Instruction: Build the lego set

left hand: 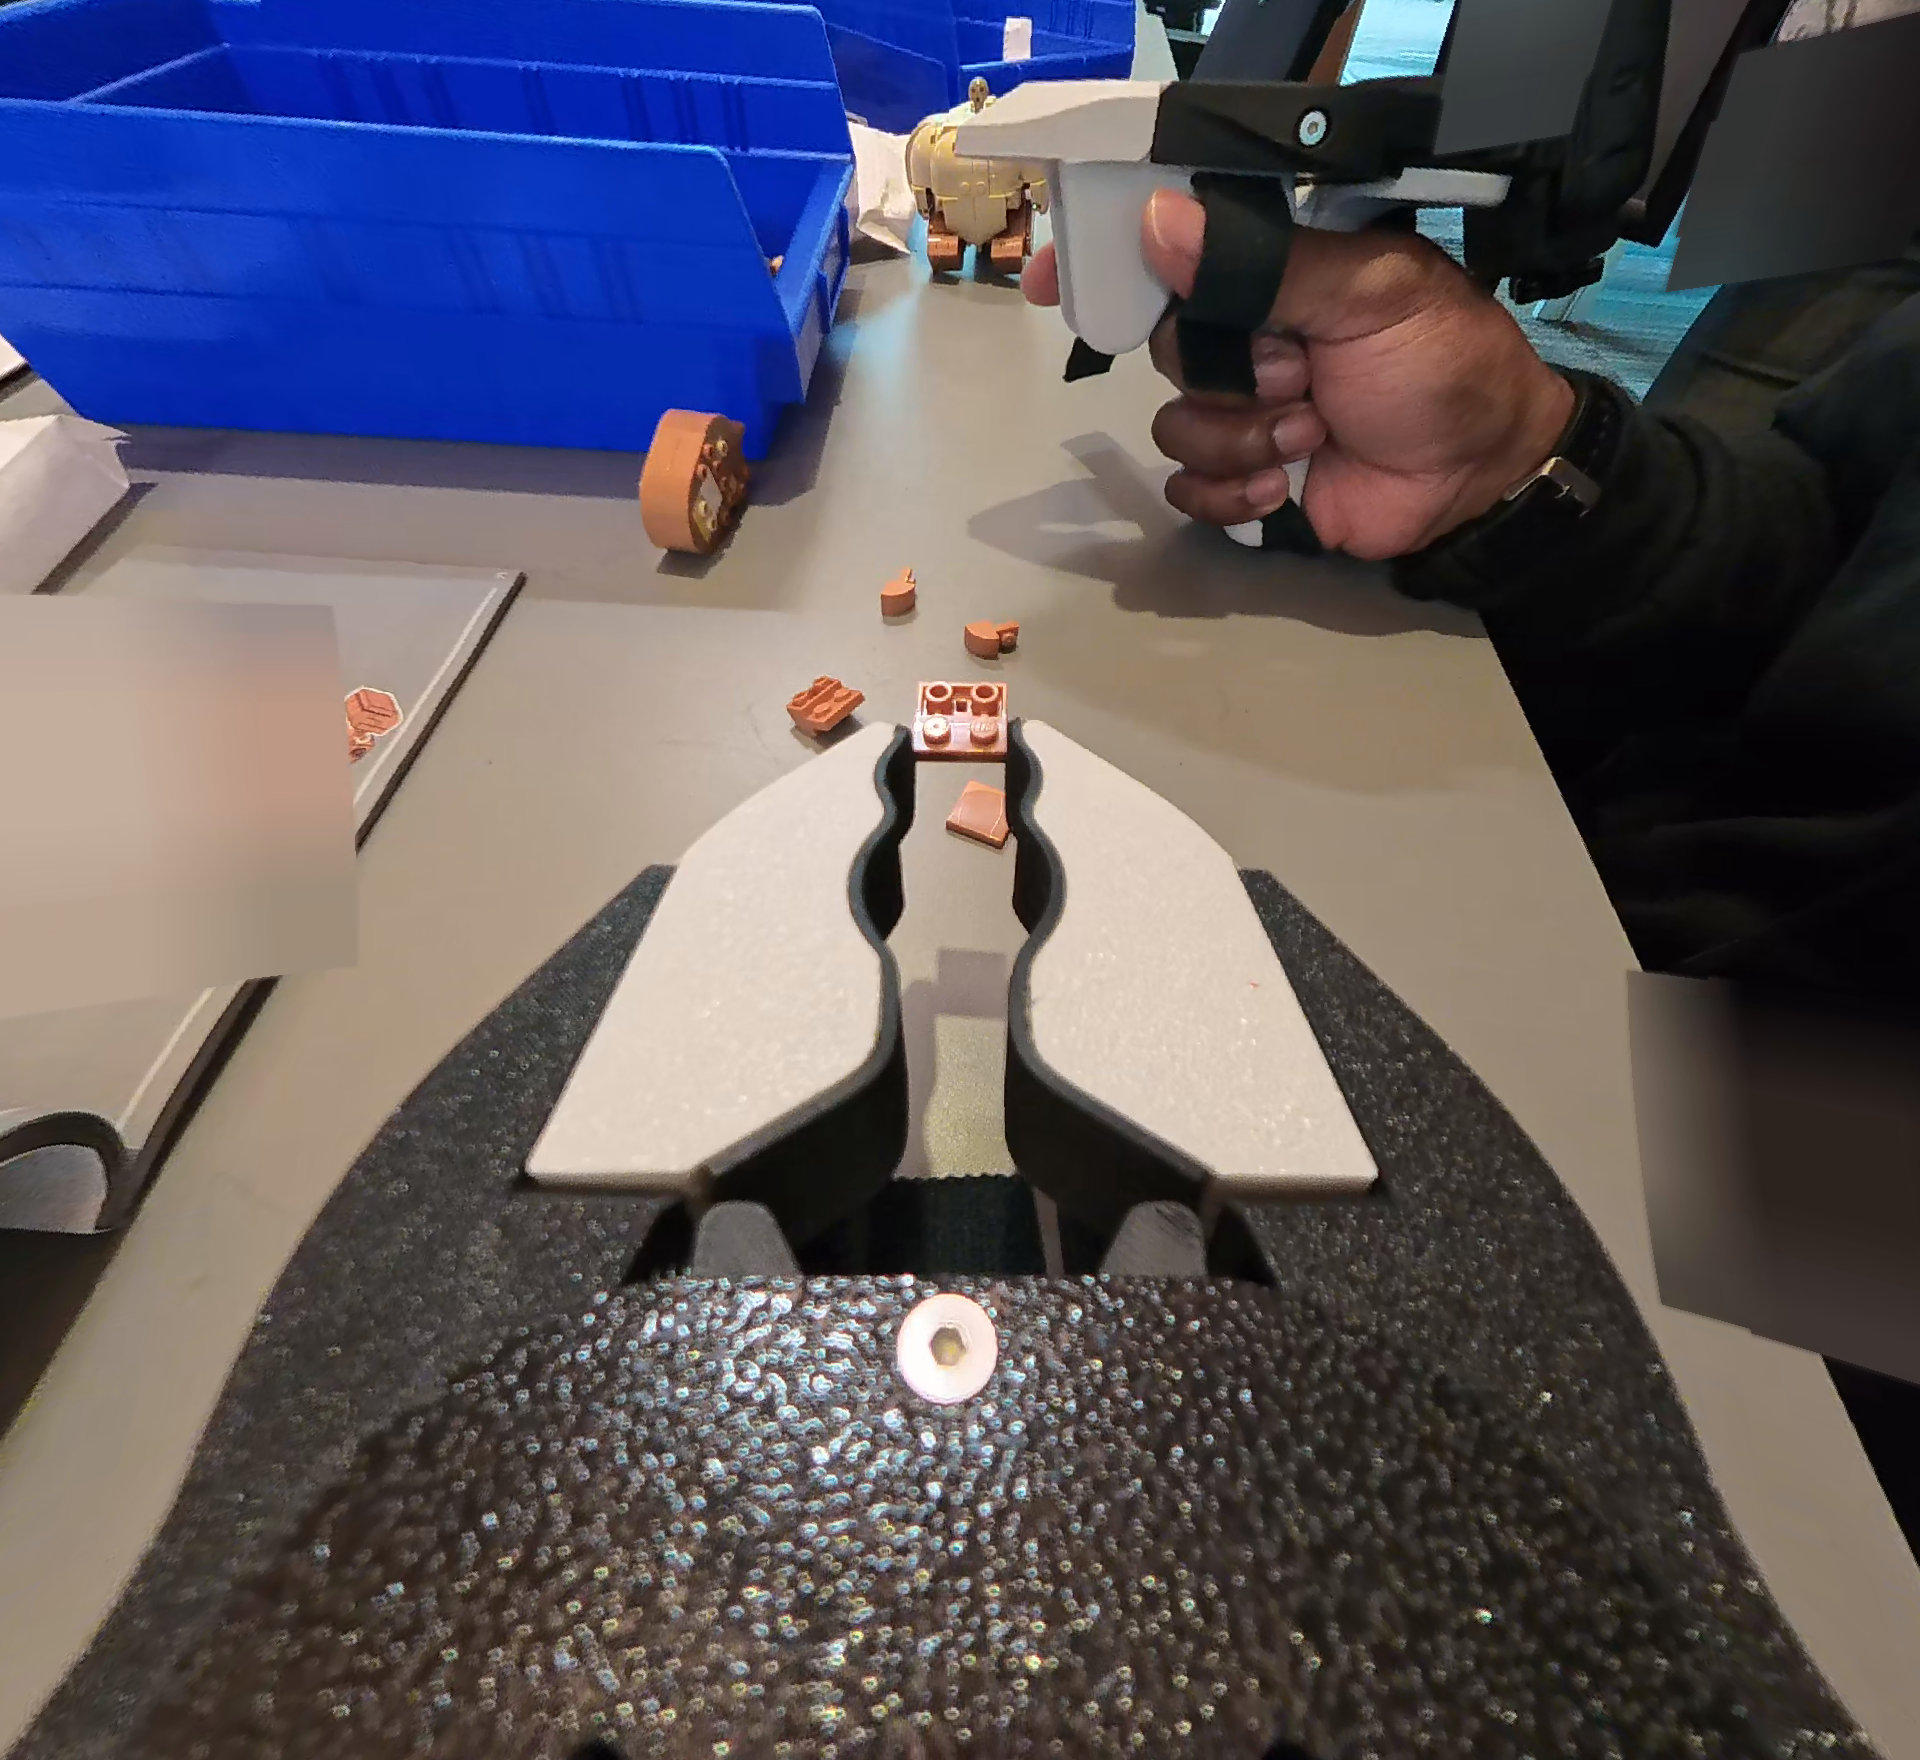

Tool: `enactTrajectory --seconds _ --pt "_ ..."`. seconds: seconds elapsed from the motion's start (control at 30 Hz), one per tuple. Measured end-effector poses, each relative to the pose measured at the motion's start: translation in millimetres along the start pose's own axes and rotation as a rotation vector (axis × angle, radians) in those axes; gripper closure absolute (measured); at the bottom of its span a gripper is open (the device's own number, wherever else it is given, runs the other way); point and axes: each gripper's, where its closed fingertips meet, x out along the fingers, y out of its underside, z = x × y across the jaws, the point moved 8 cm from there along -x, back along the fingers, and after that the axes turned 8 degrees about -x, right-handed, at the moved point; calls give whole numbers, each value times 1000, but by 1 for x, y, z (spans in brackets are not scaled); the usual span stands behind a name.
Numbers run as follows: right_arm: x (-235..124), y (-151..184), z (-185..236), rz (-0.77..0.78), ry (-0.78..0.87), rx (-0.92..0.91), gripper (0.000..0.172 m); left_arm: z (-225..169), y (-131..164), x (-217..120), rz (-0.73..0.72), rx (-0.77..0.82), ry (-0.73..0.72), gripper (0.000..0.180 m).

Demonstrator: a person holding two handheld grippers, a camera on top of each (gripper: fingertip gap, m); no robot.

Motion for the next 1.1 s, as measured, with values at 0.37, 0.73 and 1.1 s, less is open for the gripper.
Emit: enactTrajectory --seconds 0.37,0.73,1.1 --pt "-1 1 0 8 -18 7 172 0 0 -1 -5 -3 3 164" --pt "-20 17 36 244 -363 -272 172 0 -2 -3 -21 -11 16 164" --pt "4 -37 12 164 -267 -474 172 -6 -5 -1 -26 6 32 164"
